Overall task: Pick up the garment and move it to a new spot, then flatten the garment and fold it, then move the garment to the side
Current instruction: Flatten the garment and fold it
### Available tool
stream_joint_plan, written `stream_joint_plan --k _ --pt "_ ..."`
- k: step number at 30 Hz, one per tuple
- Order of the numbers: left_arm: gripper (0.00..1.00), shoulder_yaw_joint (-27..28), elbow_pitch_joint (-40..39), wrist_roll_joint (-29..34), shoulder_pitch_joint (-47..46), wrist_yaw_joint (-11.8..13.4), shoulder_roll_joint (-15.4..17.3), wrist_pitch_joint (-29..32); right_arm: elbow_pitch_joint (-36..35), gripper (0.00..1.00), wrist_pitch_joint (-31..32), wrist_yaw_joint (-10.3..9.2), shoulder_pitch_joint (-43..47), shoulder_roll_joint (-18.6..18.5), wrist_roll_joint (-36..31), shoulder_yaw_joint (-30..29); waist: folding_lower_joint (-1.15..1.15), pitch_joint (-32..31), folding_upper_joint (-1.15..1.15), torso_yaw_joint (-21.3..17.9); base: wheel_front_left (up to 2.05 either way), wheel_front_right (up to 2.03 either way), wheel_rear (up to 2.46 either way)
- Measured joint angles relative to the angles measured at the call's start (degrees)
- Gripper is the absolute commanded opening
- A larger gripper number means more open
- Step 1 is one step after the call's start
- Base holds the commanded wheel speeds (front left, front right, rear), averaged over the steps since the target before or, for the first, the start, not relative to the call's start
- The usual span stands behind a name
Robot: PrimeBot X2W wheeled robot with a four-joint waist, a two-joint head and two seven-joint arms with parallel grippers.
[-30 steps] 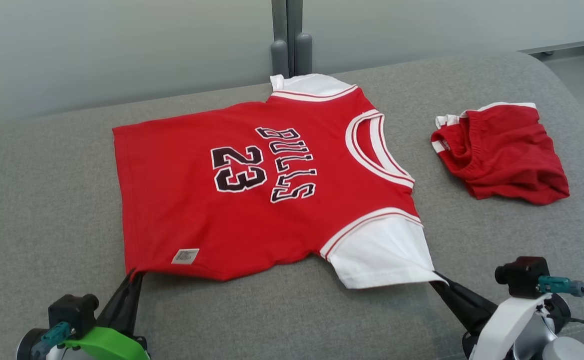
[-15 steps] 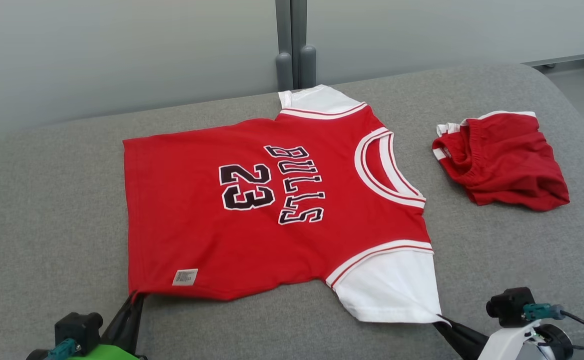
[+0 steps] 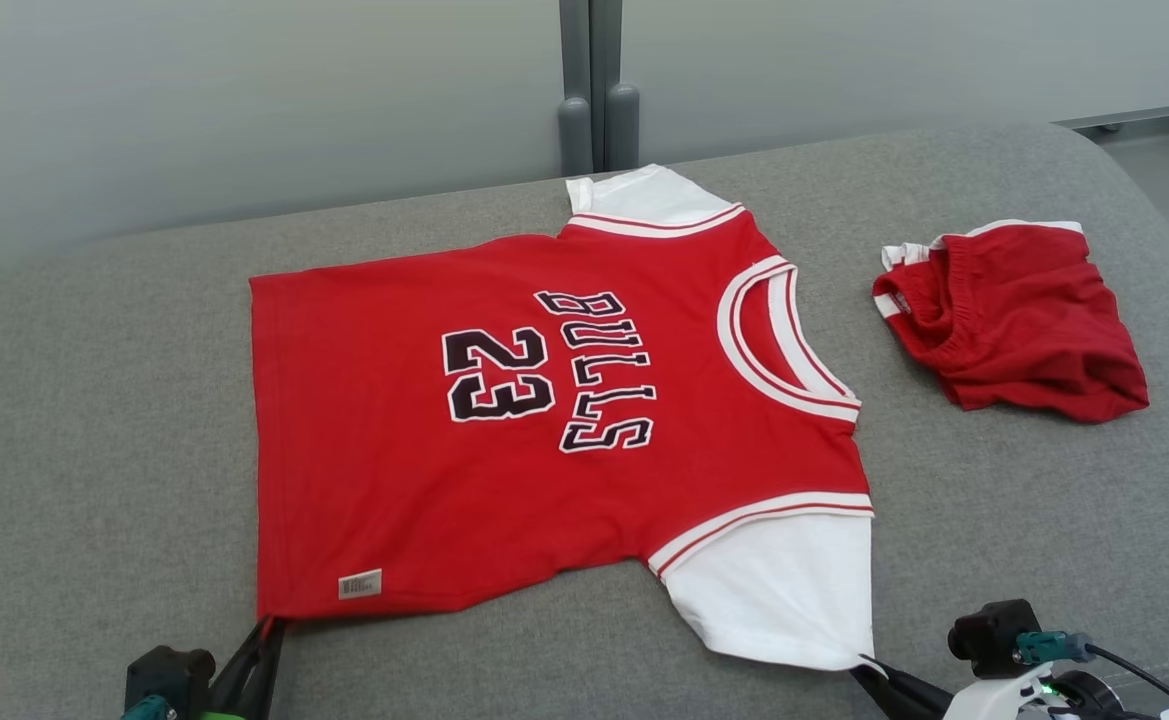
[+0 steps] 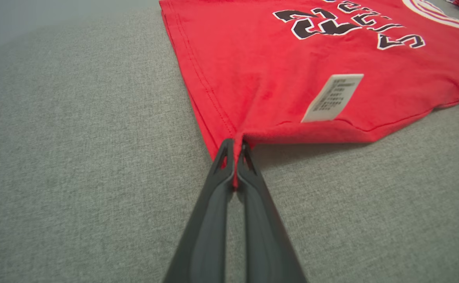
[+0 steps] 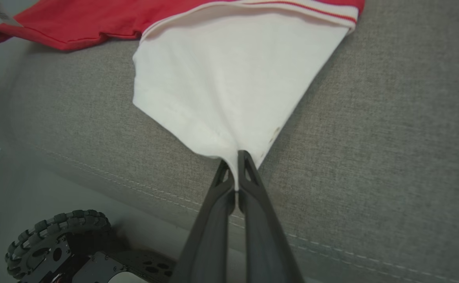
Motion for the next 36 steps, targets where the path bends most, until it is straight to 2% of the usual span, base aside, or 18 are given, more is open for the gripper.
stream_joint_plan --k 1,3,4,5,6,8,18,24,29,36 --pt "0.25 -0.2 0.4 0.3 0.0 0.0 0.1 0.0 0.3 0.20 -0.2 -0.01 0.0 0.0 -0.2 0.0 0.00 0.0 0.00 0.0 0.00 0.00 0.00" --pt "0.45 -0.7 1.2 1.2 0.0 0.2 0.3 0.0 0.8 0.42 -0.3 -0.42 0.0 0.1 -0.2 0.0 0.00 0.2 0.00 0.0 0.00 0.00 0.00" --pt "0.64 -0.9 1.4 1.5 0.0 0.3 0.5 0.0 1.1 0.49 -0.5 -0.41 0.0 0.2 -0.2 0.0 0.00 0.2 0.00 0.0 0.00 0.00 0.00" --pt "0.85 -1.0 1.5 1.5 0.0 0.3 0.5 0.0 1.3 0.60 -0.8 -0.42 0.0 0.3 -0.2 0.0 0.00 0.3 0.00 -0.1 0.00 0.00 0.00" --pt "0.99 -1.1 1.7 1.7 0.0 0.4 0.6 0.0 1.5 0.81 -0.9 -0.42 0.0 0.3 -0.2 0.0 0.00 0.4 0.00 -0.1 0.00 0.00 0.00" --pt "1.00 -1.3 2.4 2.8 0.0 0.6 0.9 0.0 2.0 1.00 -1.0 -0.43 -0.1 0.4 -0.3 -0.1 0.00 0.5 0.00 -0.2 0.00 0.00 0.00" --pt "1.00 0.0 2.9 3.8 0.0 1.8 2.1 0.0 2.9 1.00 -2.4 -0.91 0.0 -0.1 -0.3 -0.6 0.00 1.2 0.00 -0.4 0.00 0.00 0.00" --pt "1.00 2.3 -1.6 3.4 -0.4 2.3 1.6 0.0 2.4 1.00 -2.9 -0.97 0.0 -1.6 -0.9 -1.3 0.00 1.4 0.00 -0.5 0.00 0.00 0.00" --pt "1.00 1.8 -4.3 3.5 -1.4 2.2 0.6 0.0 0.3 1.00 -3.3 -1.52 -0.6 -3.3 -1.9 -2.2 0.00 0.8 0.00 -0.7 0.00 0.00 0.00" --pt "1.00 2.6 -7.9 4.0 -1.8 2.3 0.6 0.0 -2.7 1.00 -4.7 -3.02 -3.3 -4.3 -2.8 -4.7 0.00 -0.3 0.00 -0.8 0.00 0.00 0.00"
